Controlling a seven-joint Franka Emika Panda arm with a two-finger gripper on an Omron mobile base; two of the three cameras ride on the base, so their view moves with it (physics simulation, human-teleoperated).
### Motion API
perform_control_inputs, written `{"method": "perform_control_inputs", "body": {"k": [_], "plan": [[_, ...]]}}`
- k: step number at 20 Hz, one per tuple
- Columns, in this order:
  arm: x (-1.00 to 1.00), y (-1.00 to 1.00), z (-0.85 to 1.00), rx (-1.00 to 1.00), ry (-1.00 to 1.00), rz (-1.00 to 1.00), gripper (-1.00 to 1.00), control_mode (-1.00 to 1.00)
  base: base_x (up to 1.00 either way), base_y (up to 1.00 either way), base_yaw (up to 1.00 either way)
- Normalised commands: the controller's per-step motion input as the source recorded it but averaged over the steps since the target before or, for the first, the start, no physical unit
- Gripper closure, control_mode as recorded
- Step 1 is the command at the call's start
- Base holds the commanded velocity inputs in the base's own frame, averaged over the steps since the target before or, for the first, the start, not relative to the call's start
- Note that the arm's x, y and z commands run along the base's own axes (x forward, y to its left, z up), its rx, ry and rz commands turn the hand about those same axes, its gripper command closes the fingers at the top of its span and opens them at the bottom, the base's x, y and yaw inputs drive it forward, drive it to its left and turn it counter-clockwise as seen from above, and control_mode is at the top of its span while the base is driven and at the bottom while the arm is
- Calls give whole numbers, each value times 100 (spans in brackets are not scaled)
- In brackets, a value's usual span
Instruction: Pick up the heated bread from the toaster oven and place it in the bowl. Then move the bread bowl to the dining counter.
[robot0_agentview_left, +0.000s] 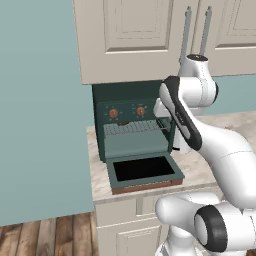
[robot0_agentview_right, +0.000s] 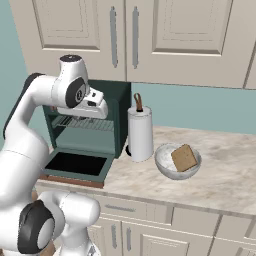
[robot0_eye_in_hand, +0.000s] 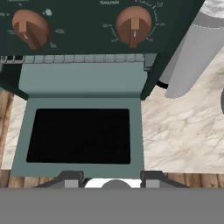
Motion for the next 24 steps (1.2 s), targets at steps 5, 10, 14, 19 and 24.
{"method": "perform_control_inputs", "body": {"k": [5, 10, 14, 19, 24], "plan": [[-4, 0, 0, 0, -5, 0, -100, -100, 0, 0, 0], [-14, 0, -1, 0, -4, 0, -100, -100, 0, 0, 0], [-19, 0, -4, 0, -2, 0, -100, -100, 0, 0, 0], [-36, 14, -31, 5, -17, 0, -100, -100, 0, 0, 0], [-37, 38, -30, 16, -20, 0, -100, -100, 0, 0, 0]]}}
